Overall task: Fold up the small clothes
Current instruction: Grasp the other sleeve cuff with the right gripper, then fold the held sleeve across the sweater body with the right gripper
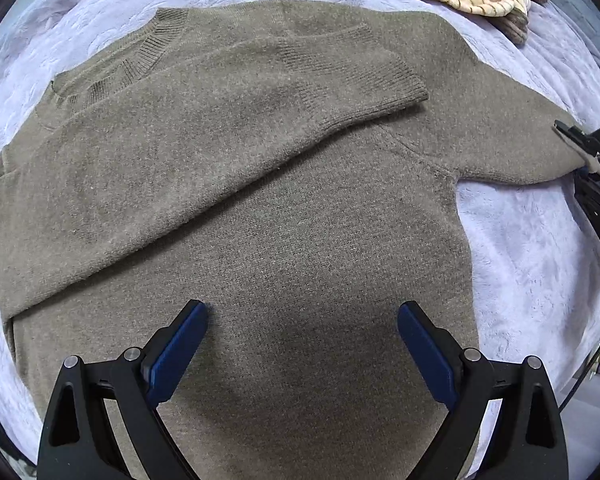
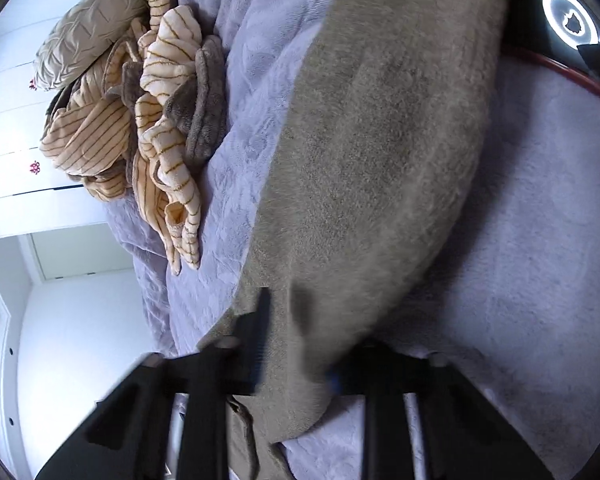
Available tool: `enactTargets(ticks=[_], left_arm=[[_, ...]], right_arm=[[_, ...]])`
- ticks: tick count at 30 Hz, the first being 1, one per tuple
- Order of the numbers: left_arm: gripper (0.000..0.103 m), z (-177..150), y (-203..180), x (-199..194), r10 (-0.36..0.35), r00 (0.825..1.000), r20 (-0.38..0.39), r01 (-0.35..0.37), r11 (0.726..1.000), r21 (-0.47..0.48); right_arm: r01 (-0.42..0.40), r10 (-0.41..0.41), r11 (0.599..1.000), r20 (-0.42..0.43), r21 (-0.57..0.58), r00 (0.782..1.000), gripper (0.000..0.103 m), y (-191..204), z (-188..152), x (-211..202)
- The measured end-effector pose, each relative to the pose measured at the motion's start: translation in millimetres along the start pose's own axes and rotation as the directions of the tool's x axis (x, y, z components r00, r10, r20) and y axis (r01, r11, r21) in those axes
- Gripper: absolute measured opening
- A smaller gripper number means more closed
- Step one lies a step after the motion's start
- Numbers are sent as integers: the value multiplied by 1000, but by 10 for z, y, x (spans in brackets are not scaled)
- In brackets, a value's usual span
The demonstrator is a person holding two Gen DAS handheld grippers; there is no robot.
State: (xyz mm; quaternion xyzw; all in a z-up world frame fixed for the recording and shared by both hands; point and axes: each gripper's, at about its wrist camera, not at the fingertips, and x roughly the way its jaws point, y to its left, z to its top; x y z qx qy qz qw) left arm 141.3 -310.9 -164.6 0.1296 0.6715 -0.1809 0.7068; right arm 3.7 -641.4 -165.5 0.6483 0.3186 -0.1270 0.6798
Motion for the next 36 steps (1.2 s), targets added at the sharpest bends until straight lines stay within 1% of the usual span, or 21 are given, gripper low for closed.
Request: enactTargets(ticks=[4,7,8,9,10,13,16,17,19,20,21,23,25,27,28,31,32,33,34,35,36], left_arm=[[96,21,14,-66,-9,1000,11,9,1000,-9],[96,26,83,-148,-17,999,28,18,1000,-23],[96,-27,88,-222,-15,999,38,16,999,-29],[96,-68,232,-264,-14,999,48,15,999,-34],[96,-63,279,-307,-11,998,61,13,999,-43],[96,-86,468,-410,0,996,90,6,998,-67],[96,-116,761,-449,23,993,120,-12,996,-90],[96,-169,822,-469,31,991,128,-19,995,-98],[96,-193,1065,-481,42,989,142,-24,992,-121],[96,-214,1200,-483,45,988,148,-25,990,-138],[96,-252,1336,-481,48,987,155,-24,988,-154],[96,-256,1643,-444,63,984,169,-31,982,-186],[96,-291,1890,-446,84,980,179,-42,974,-225],[96,-392,2159,-453,103,978,179,-55,966,-254],[96,-409,2253,-457,113,977,180,-62,962,-264],[96,-537,2566,-455,145,974,177,-89,953,-291],[96,-564,2648,-438,152,973,174,-95,949,-299],[96,-613,2710,-438,156,973,170,-99,947,-306],[96,-642,2781,-420,159,973,167,-101,945,-312],[96,-673,2837,-405,161,973,164,-102,943,-317],[96,-704,2893,-394,159,974,162,-101,942,-321]], right_arm=[[-21,21,998,-5,-65,1000,10,208,-38,-25],[-44,41,991,-22,-125,999,10,455,-91,-35],[-48,44,987,-28,-152,999,10,559,-119,-36],[-51,46,982,-33,-181,998,10,673,-151,-34],[-54,47,978,-38,-203,998,10,766,-182,-31],[-66,51,955,-59,-290,997,10,1121,-359,16],[-75,43,914,-88,-399,995,10,1516,-641,115],[-75,33,888,-102,-453,994,10,1692,-791,175],[-73,9,843,-121,-533,993,10,1926,-1039,280],[-67,-16,800,-133,-597,991,10,2088,-1244,375],[-60,-38,767,-139,-639,990,10,2182,-1384,444],[-49,-94,678,-152,-733,984,10,2370,-1774,648],[-56,-151,595,-179,-802,972,10,2469,-2180,900],[-73,-213,530,-216,-845,953,10,2454,-2602,1190],[-87,-240,509,-238,-856,941,10,2419,-2771,1327],[-109,-344,453,-286,-885,894,10,2207,-3270,1753],[-98,-388,435,-285,-895,877,15,2124,-3412,1900],[-66,-440,407,-259,-911,860,15,2017,-3535,2043],[-47,-465,390,-240,-920,852,16,1938,-3606,2090],[-26,-491,380,-225,-925,842,21,1854,-3666,2152],[-13,-496,388,-221,-921,839,29,1797,-3683,2178]])
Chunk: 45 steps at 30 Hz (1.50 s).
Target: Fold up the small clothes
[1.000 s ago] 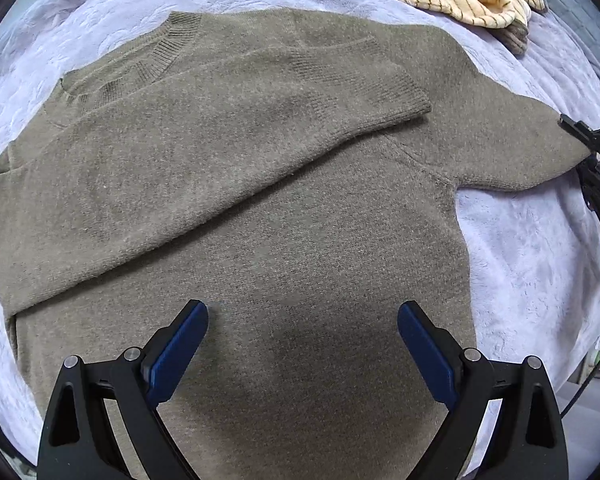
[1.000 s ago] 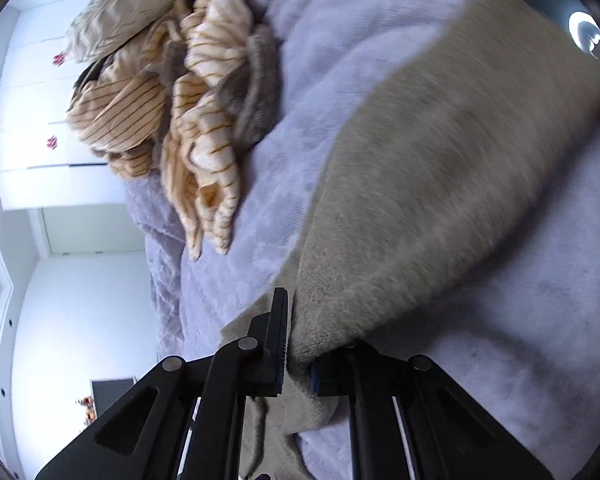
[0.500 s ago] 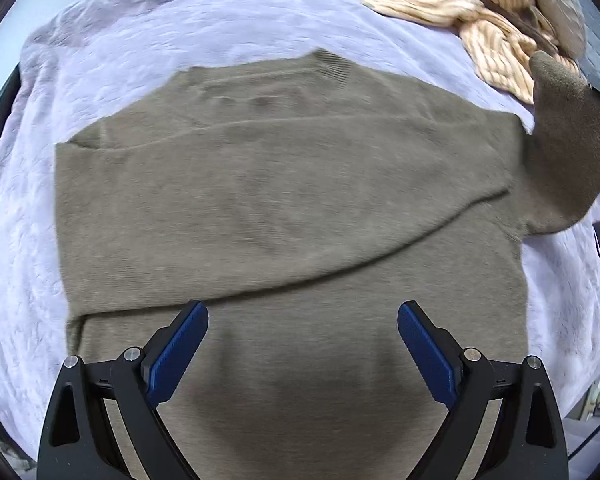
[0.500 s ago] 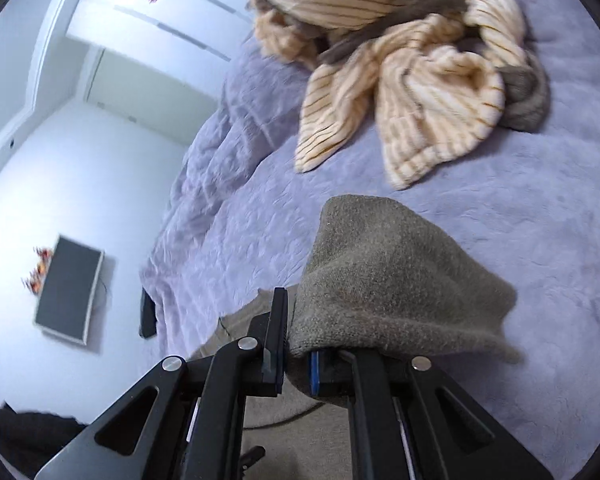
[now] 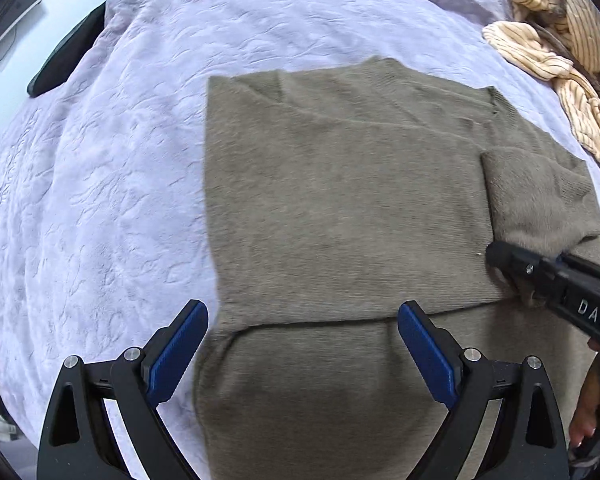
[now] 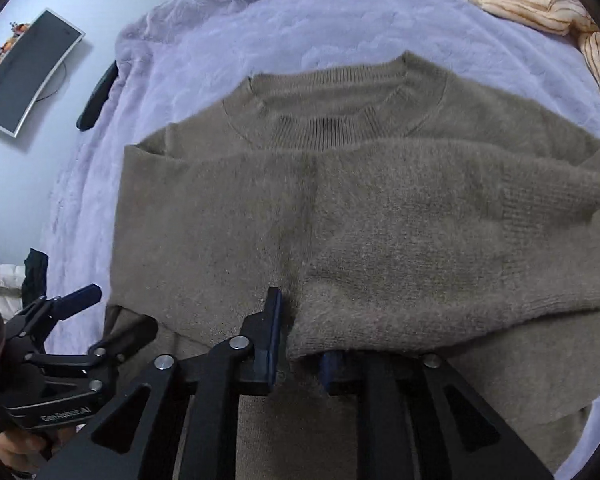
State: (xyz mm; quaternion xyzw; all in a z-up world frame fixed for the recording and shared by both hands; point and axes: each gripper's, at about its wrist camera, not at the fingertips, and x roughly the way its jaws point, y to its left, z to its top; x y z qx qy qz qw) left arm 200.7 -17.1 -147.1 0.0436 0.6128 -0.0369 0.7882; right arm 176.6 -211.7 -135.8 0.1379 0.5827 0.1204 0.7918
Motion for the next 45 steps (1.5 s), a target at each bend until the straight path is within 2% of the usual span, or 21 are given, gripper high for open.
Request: enactTargets(ticks=[3,7,9,12,15,16,17,18,19,21,22,24,26,28,31,33,34,36,39,42,45], left_arm=[[96,-12,88,34,-7,1000,-2,6,1000,-6],[96,-59,114,110,-26,999,-24,26,1000,-10],[96,-100,126,82,-37,999,-22,36,999,-12],[96,-136,144,72,-39,999,-17,39,999,-4],[96,-153,196,55,-47,999,-16,47,999,-14],[96,-162,224,41,-50,999,-14,50,999,-20],[96,-175,255,22,-52,999,-12,52,998,-26],[96,-184,294,-4,-52,999,-5,52,998,-34],[96,-193,334,-32,-51,999,3,51,998,-41],[96,-211,415,-84,-47,999,19,48,997,-54],[96,-222,470,-112,-45,999,26,47,997,-64],[96,-254,596,-155,-41,998,39,44,995,-88],[96,-300,749,-178,-32,999,44,36,993,-111],[96,-360,966,-206,-18,999,41,24,990,-136],[96,-434,1251,-210,5,999,34,1,984,-179],[96,-487,1456,-226,7,999,34,0,979,-203],[96,-506,1547,-236,4,999,35,3,978,-211],[96,-537,1693,-285,-31,998,50,41,977,-207],[96,-499,1733,-371,-138,987,79,150,973,-174],[96,-384,1581,-412,-261,962,81,269,956,-116],[96,-225,1327,-342,-361,931,62,365,928,-73]], right_arm=[[-42,42,998,13,40,999,55,-9,-34,-73],[-52,50,997,30,56,998,58,-12,-48,-305],[-90,80,983,66,162,995,58,-220,-79,-446],[-145,106,924,126,353,986,58,-590,-78,-524],[-222,138,814,193,537,971,58,-977,-143,-489],[-271,162,755,231,597,959,57,-1084,-171,-464],[-319,181,698,273,641,945,36,-1171,-196,-450],[-337,182,671,294,660,938,8,-1203,-199,-451],[-334,169,673,303,659,938,8,-1185,-162,-474],[-288,136,768,294,572,946,8,-959,12,-553],[-246,122,843,275,479,954,8,-732,138,-590],[-178,110,941,238,289,965,8,-271,313,-595],[-90,73,992,195,83,978,8,278,426,-490],[-19,34,995,148,-101,988,8,776,432,-275],[46,-28,965,75,-258,997,13,1254,281,109],[75,-72,944,23,-322,997,27,1420,155,325],[71,-76,937,-1,-342,997,34,1434,51,343],[54,-70,925,-29,-375,997,60,1503,-130,333],[20,-35,942,-39,-334,999,62,1410,-260,124],[-38,32,992,-48,-121,998,62,974,-210,-124],[-63,66,995,-44,72,997,62,438,-185,-332]])
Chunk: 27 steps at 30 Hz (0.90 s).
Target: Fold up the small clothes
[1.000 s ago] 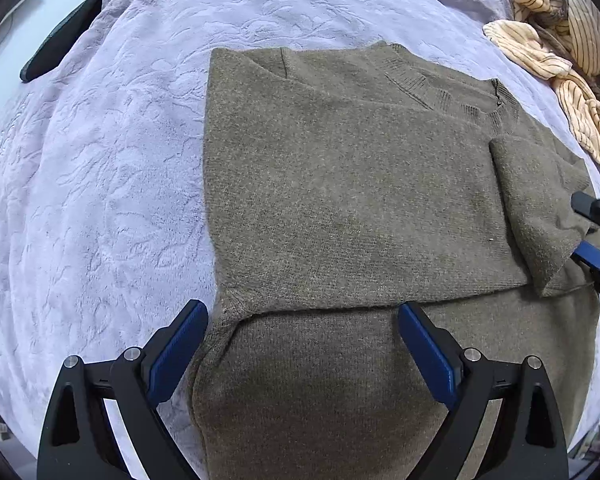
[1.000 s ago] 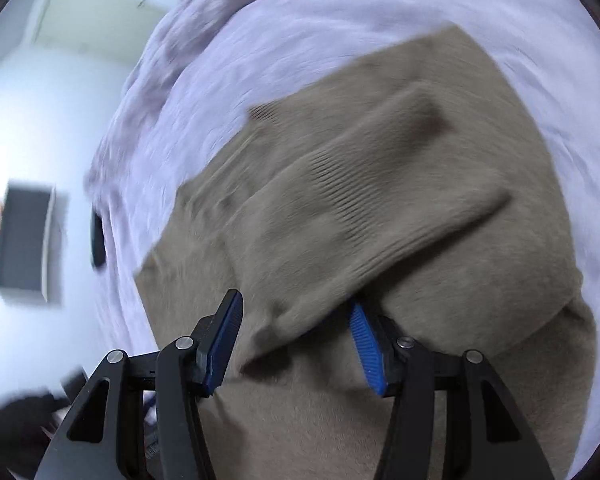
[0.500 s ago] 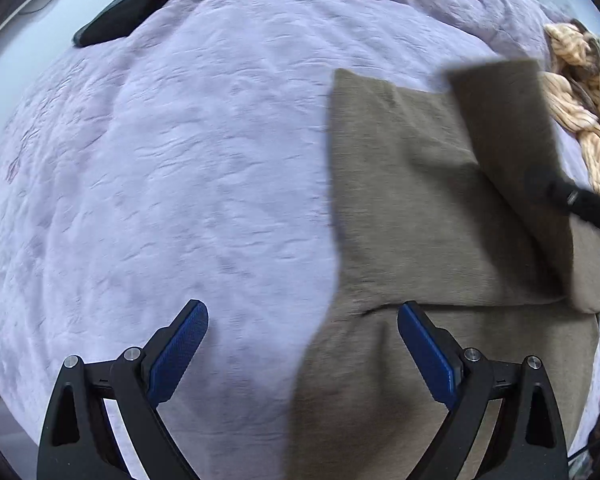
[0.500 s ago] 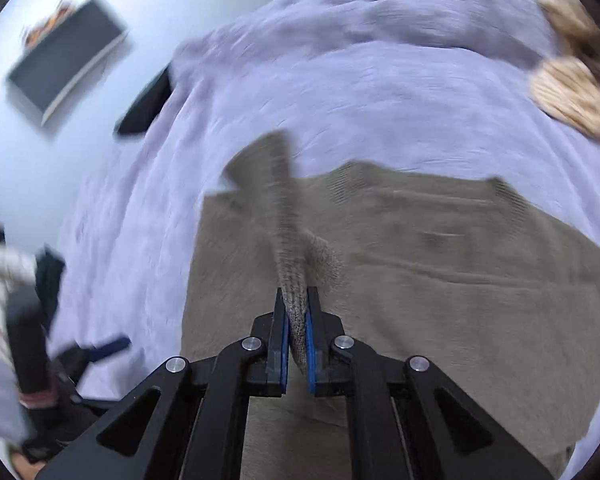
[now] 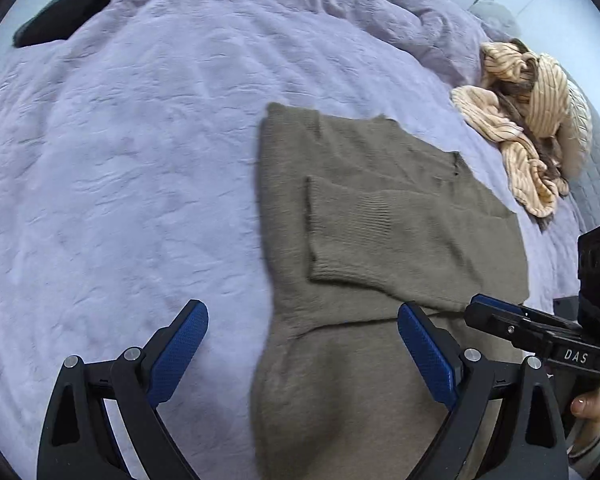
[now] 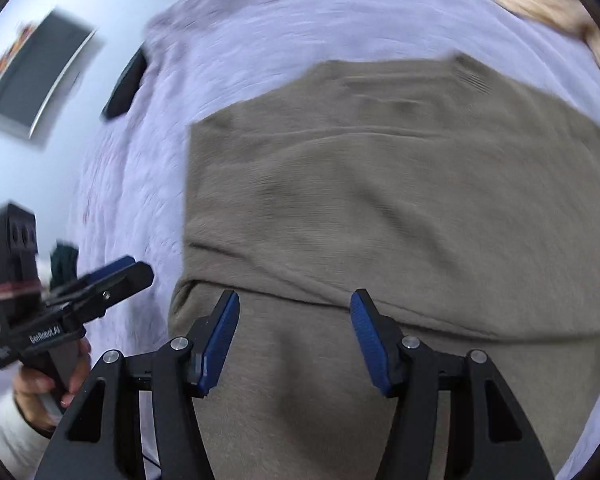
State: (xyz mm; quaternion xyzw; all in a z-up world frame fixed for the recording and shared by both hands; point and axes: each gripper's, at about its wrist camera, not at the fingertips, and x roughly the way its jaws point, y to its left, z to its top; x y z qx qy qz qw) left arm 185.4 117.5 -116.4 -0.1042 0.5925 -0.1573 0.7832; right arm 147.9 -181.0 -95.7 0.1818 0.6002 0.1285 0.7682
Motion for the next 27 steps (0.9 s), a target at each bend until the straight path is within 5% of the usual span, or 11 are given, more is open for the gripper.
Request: enactTargets(ticks=[3,5,9,13,14,15,16,19,22,24,27], left_arm=[[94,176,-171,217,-47,998,-41,47,999,-8],[79,192,-221,340,-70,995,-72,68,997,-28],[79,298,-321,541,-78,993,-89,77,997,-14],[53,364,-325,691,-20,995,-96,16,999,-33],[52,371,-313,693,-15,995,-96,11,999,-40],[52,375,-305,690,-17,996,-92,12,999,-46],[52,370,-305,676,-9,996,-88,5,999,-44],[52,319,-347,672,52,996,-76,-51,999,14],[52,255,-415,707,104,993,-59,-100,993,65],[52,238,-475,706,124,991,-53,-119,989,82],[52,207,-437,641,128,990,-56,-124,990,72]], right_arm=[[-34,31,990,25,137,999,62,-439,-16,-227],[-46,37,975,44,218,998,62,-711,-97,-387],[-60,27,924,92,379,995,62,-1167,-312,-542],[-81,9,836,133,543,991,62,-1651,-453,-594],[-101,18,813,149,573,989,56,-1761,-455,-587],[-126,29,796,170,592,985,19,-1858,-437,-580],[-144,42,788,181,599,983,7,-1922,-394,-576],[-157,54,832,204,532,978,7,-1857,-214,-609],[-34,-28,887,128,461,991,7,-1705,-179,-526],[24,-60,872,58,488,997,8,-1812,-284,-393],[-50,-1,837,93,545,996,17,-1923,-404,-413]])
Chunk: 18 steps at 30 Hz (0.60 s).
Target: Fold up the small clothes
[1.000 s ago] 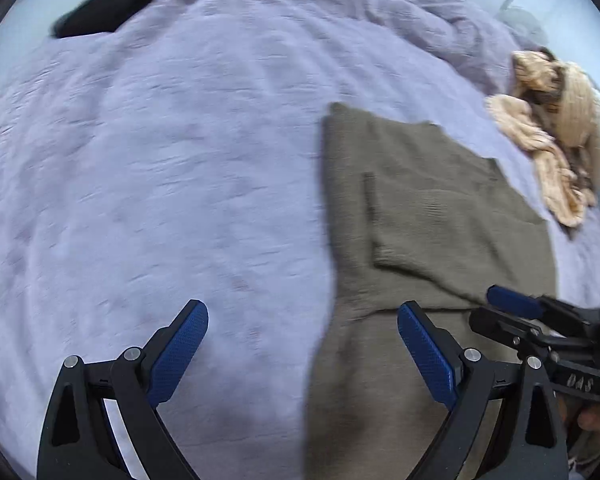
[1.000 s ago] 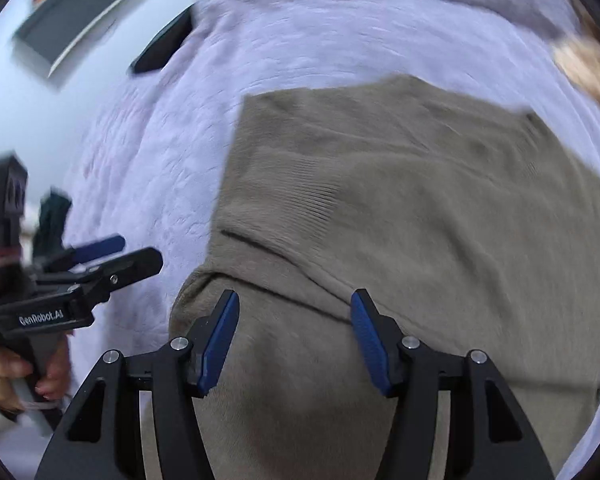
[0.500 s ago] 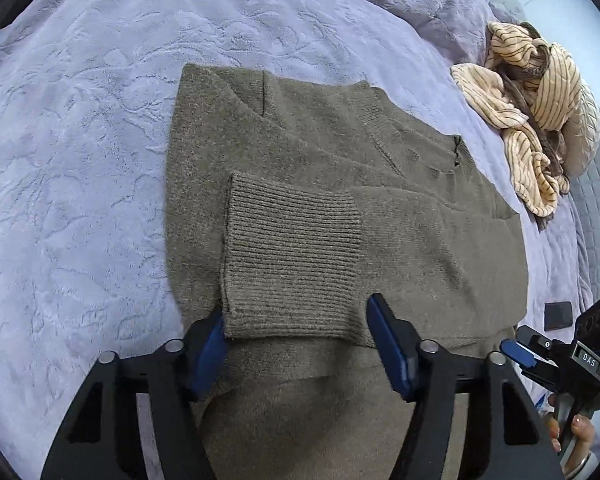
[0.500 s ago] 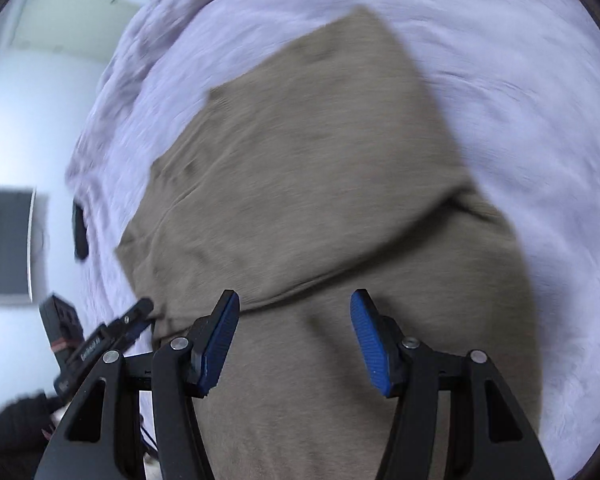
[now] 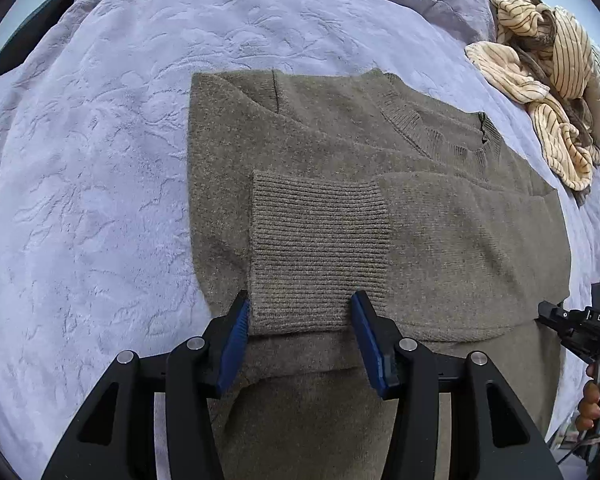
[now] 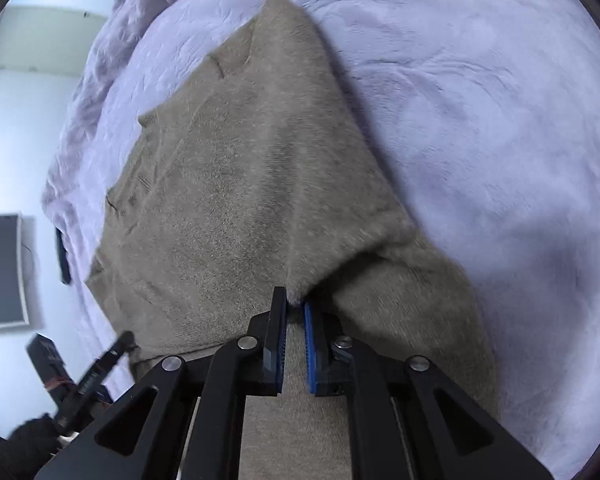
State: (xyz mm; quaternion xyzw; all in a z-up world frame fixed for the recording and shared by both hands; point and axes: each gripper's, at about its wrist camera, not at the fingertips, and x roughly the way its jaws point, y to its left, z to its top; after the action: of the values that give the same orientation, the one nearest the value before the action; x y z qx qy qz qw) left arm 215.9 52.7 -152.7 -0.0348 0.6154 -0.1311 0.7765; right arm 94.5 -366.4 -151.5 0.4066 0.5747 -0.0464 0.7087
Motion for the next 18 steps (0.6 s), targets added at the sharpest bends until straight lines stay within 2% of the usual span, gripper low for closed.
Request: enactTargets(ticks=[2,3,4,5,6,11,14,18], left_arm=[[52,-29,33,-58,2,1000,3,-2,1000,-2],[52,-42,39,-92,17,1000,8,-17,1000,2],[59,-51,33,-124,49,999,11,-49,999,10],[73,-54,26,-155,89,996,14,-89,996,15],[76,-59,29,-189,108,994,28,-109,994,15],[76,45,-75,-269,95,993,75,-97,995,25],[76,160,-229,-168,110,991,72,-114,992,51],[76,188,-312,34,171,984,43,-173,982,70]], right_arm=[[-1,1,1000,-10,-7,1000,25,21,-25,-50],[18,-19,999,-9,-32,1000,25,62,-39,-88],[46,-46,997,-6,-70,999,25,125,-61,-131],[64,-65,993,1,-101,998,25,165,-81,-164],[76,-74,987,16,-142,997,25,246,-110,-205],[64,-44,942,67,-331,997,25,784,-188,-278],[73,-55,900,55,-430,997,25,1179,-174,-25],[94,-103,875,7,-474,995,25,1392,-186,403]])
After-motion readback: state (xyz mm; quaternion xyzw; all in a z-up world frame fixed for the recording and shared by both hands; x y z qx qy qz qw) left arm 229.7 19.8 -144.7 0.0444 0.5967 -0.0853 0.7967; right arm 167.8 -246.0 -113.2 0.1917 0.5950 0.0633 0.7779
